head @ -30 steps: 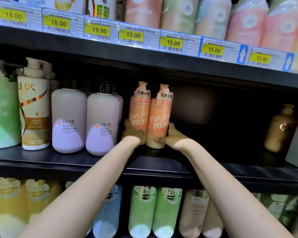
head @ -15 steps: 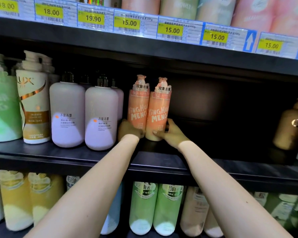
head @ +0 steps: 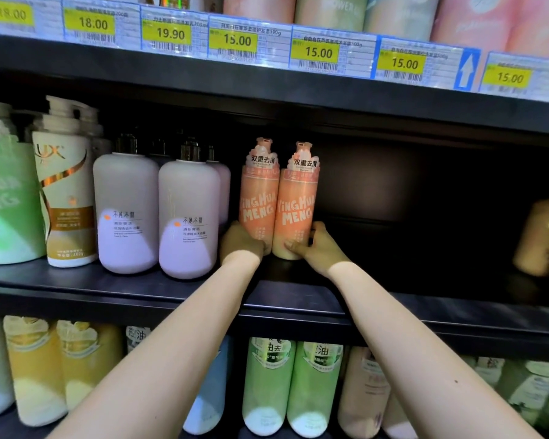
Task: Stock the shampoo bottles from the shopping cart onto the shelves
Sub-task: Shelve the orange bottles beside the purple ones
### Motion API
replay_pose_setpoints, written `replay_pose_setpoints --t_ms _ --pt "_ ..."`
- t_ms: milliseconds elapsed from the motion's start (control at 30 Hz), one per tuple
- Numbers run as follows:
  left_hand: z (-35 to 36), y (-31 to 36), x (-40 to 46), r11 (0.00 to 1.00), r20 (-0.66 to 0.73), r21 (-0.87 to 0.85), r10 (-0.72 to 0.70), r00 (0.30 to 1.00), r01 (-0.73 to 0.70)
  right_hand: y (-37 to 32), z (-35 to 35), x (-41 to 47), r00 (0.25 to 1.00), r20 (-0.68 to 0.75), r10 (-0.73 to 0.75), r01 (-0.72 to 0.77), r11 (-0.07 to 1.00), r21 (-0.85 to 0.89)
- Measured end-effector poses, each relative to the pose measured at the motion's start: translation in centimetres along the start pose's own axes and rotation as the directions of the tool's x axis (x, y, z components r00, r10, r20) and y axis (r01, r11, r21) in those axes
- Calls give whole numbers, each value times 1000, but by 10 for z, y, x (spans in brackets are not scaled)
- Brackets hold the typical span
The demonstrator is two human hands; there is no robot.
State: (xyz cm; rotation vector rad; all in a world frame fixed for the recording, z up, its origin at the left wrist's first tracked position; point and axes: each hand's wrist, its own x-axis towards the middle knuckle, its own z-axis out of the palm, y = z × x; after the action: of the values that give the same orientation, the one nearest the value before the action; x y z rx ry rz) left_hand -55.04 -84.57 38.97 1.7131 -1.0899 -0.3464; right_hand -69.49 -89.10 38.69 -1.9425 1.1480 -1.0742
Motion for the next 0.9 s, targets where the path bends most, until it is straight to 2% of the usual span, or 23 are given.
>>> replay_pose_setpoints --t_ms 400,533,667,767,900 --pt "1 5 -5 996 -60 86 -16 998 21 -3 3 0 998 -58 16 -21 995 -93" --pt "2 4 -4 996 -53 91 -15 999 20 -3 3 -2 998 -56 24 -29 996 -83" --pt "0 9 -10 994 -26 107 -35 999 38 -8 2 -6 997 -45 58 -64 988 -143" --pt "-2 11 -22 979 14 197 -47 999 43 -15 -1 -14 994 -31 108 -112 956 -270" --pt "-14 3 -58 882 115 450 97 989 -139 -23 -5 -37 979 -40 199 -196 872 -450"
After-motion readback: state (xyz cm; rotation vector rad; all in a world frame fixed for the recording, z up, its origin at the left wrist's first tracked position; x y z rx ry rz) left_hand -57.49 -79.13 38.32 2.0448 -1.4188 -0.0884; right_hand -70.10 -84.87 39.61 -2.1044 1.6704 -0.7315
